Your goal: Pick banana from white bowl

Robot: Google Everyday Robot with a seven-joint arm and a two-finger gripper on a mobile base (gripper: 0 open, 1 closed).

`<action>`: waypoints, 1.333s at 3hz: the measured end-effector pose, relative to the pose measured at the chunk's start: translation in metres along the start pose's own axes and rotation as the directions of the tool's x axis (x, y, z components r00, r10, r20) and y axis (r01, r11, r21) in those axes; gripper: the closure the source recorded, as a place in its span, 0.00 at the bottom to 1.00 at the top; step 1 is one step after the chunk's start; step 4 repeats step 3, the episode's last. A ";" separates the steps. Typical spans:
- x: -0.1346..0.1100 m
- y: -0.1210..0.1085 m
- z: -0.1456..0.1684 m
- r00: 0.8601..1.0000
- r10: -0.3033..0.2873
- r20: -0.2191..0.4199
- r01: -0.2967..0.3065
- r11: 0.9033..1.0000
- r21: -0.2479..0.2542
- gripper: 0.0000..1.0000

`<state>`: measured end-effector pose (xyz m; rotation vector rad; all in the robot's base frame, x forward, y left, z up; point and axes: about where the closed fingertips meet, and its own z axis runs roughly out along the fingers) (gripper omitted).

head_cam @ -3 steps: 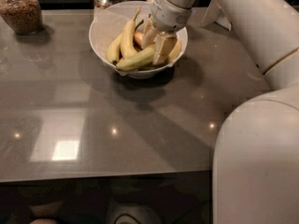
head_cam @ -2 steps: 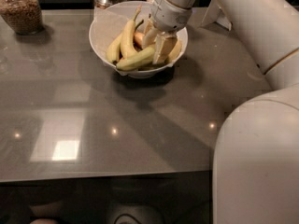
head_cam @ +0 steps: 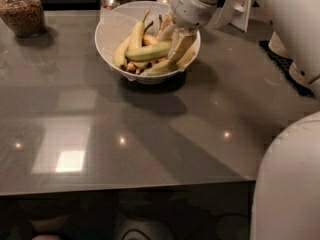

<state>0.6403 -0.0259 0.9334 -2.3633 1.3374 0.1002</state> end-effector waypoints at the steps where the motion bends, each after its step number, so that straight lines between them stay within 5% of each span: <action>1: -0.006 0.013 -0.022 0.999 -0.049 0.016 0.048 0.995 0.082 1.00; 2: -0.016 0.033 -0.043 0.995 -0.093 0.025 0.089 0.989 0.118 1.00; 3: -0.016 0.034 -0.045 0.995 -0.094 0.023 0.090 0.989 0.119 0.81; 4: -0.016 0.034 -0.045 0.995 -0.094 0.023 0.090 0.989 0.119 0.81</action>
Offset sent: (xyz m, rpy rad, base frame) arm -0.0789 -0.0344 0.0553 0.0966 -0.1631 0.1035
